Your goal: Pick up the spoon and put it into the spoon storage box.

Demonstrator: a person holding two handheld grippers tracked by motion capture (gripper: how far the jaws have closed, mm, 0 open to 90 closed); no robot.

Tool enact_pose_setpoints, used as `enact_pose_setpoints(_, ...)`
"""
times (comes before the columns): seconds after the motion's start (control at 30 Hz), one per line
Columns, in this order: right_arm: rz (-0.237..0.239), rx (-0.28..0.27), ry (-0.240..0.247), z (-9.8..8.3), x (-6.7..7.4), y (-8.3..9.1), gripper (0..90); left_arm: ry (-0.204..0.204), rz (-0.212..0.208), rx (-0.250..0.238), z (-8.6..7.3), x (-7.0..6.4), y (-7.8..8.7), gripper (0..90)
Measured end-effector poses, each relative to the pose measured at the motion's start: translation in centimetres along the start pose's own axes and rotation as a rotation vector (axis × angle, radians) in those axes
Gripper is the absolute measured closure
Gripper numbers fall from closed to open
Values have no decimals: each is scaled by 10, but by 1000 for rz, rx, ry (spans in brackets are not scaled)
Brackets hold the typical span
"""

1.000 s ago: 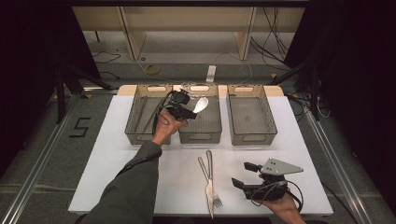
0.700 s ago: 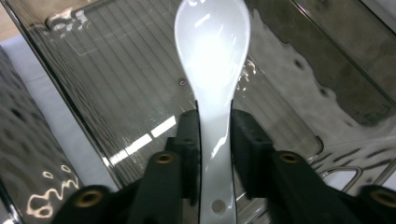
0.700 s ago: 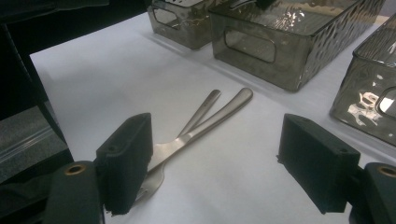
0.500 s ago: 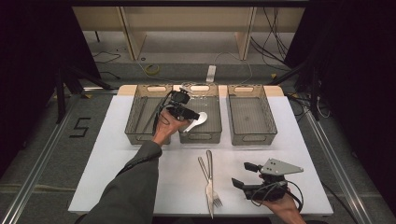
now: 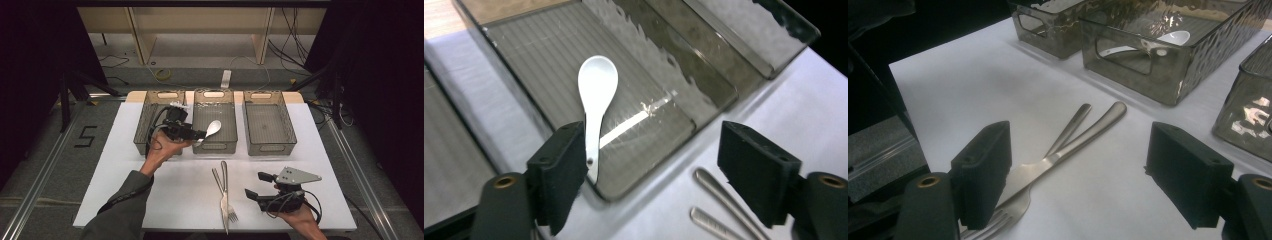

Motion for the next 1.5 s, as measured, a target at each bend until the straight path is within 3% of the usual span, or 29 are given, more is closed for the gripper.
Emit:
enact_pose_setpoints(0.13, 5, 2, -1, 5, 0, -8, 268, -60, 29, 9, -9, -10, 4, 235)
enact_pose_setpoints(0.27, 4, 18, 12, 10, 1, -17, 268, -80, 13, 13, -17, -19, 7, 213)
enact_pose_setpoints(0.4, 3, 19, 23, 14, 0, -21, 276, -65, -4, -18, -27, -24, 17, 207)
enact_pose_setpoints(0.5, 3, 29, 18, 16, -2, -26, 278, -55, 9, -38, -35, -24, 20, 206)
enact_pose_setpoints(0.67, 17, 40, 16, 22, -1, -38, 280, -65, 22, -24, -51, -25, 24, 205)
enact_pose_setpoints(0.77, 19, 51, 22, 25, 1, -46, 281, -77, 57, -17, -57, -22, 29, 195)
enact_pose_setpoints(0.9, 21, 63, 31, 29, 2, -57, 292, -32, 7, -47, -64, -24, 36, 190)
enact_pose_setpoints(1.03, 21, 83, 46, 31, 2, -65, 310, -33, 9, -64, -67, -26, 40, 184)
enact_pose_setpoints(1.5, 45, 164, 61, 29, 0, -90, 517, -14, 25, -111, -74, -30, 54, 180)
Point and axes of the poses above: each handheld gripper's, and its own axes: y roughly backward along the jaws, z roughly out of its top, x roughly to its left, the point moved 8 cm from there along -y, roughly forward along the jaws, and after that the axes turned 14 degrees about -y, right-handed, at the moved point
